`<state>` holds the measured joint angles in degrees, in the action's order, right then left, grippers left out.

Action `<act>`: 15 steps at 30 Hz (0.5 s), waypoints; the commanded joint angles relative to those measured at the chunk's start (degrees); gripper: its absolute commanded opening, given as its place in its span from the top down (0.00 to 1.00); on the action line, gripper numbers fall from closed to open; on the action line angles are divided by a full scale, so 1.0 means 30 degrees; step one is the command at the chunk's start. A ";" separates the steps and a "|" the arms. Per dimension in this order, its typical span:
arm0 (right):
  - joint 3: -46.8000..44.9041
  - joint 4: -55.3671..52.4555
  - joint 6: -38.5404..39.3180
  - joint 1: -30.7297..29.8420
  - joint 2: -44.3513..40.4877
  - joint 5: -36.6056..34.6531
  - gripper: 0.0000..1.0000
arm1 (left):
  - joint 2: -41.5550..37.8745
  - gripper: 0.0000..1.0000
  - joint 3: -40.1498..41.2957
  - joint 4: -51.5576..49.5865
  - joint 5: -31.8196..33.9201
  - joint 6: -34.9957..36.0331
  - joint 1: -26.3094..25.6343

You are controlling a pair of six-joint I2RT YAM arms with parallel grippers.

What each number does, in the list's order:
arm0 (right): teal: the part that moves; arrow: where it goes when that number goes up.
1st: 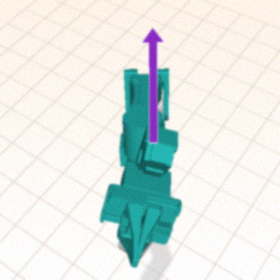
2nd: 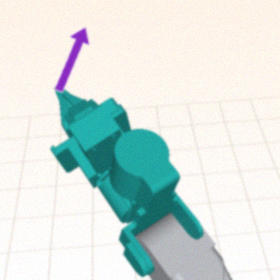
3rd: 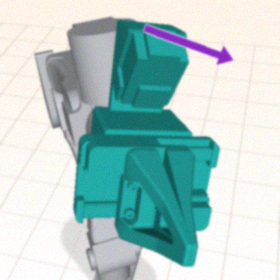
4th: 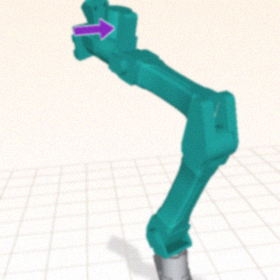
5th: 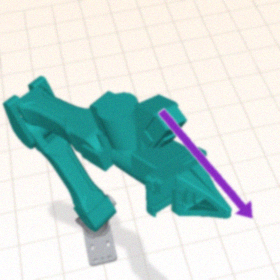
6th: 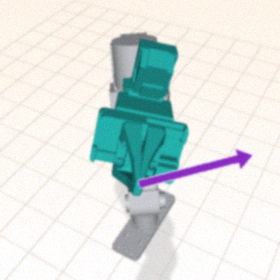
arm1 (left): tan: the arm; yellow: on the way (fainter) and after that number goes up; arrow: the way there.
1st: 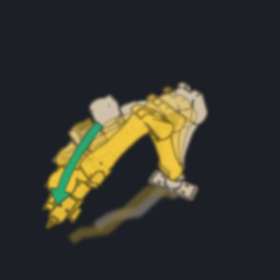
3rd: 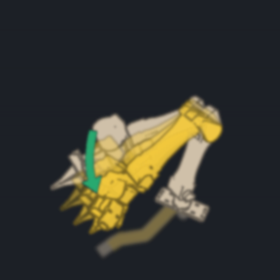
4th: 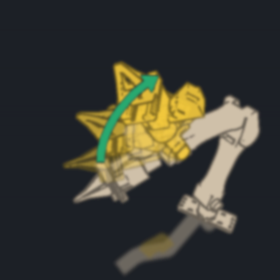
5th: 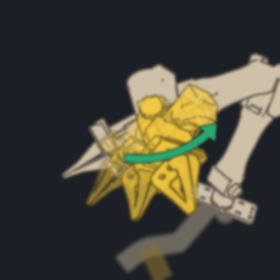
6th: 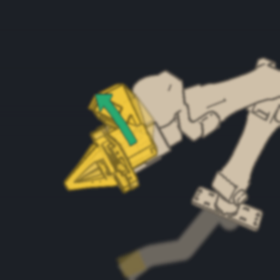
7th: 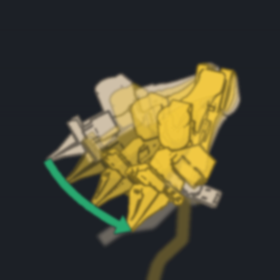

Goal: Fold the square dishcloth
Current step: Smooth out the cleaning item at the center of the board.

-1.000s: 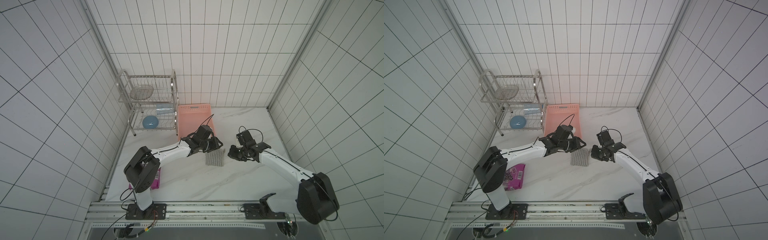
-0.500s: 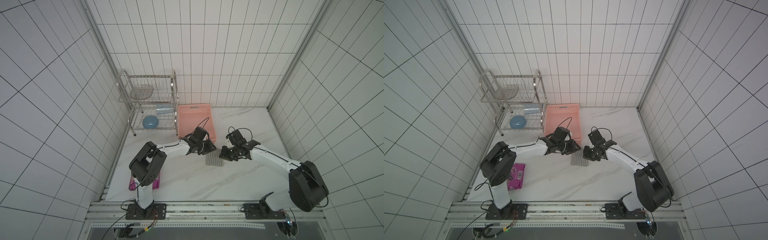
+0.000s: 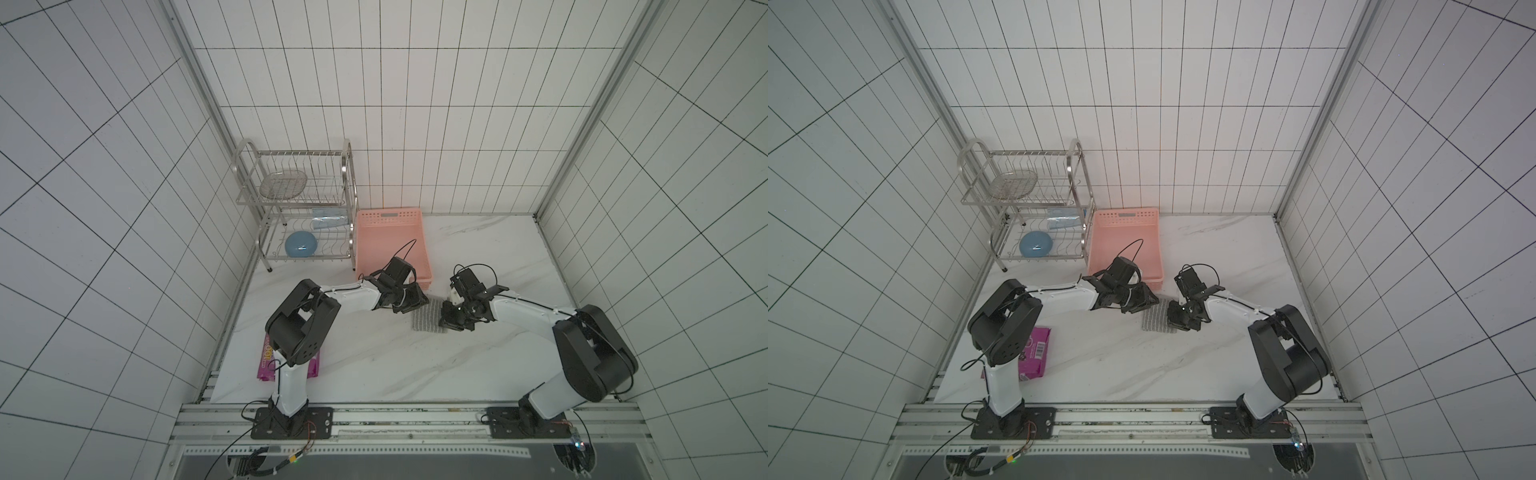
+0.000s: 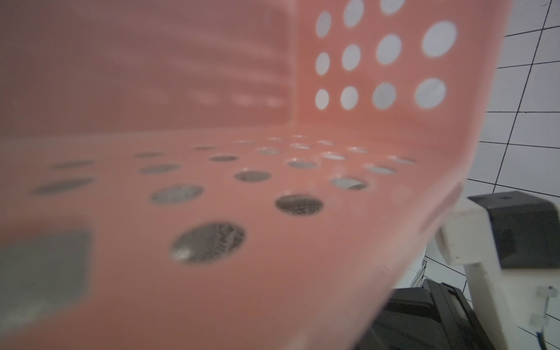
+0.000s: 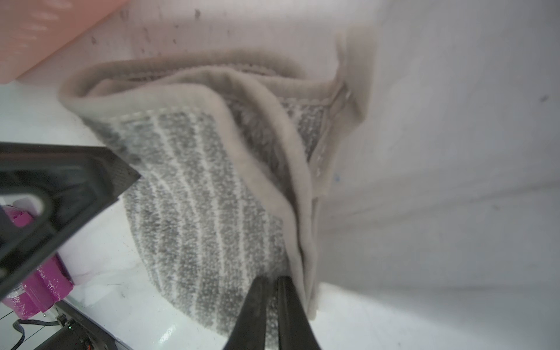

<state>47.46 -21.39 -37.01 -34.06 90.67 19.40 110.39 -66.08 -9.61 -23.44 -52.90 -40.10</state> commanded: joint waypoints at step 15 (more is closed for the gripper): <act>-0.0825 -0.0355 0.0193 -0.0338 -0.1443 0.0703 0.86 | -0.1886 0.63 0.2162 0.0900 0.0493 -0.0965 -0.0566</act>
<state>46.04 -20.91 -36.42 -34.20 88.29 21.65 106.48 -59.99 -6.66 -22.33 -54.74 -41.06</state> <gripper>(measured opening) 0.141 0.367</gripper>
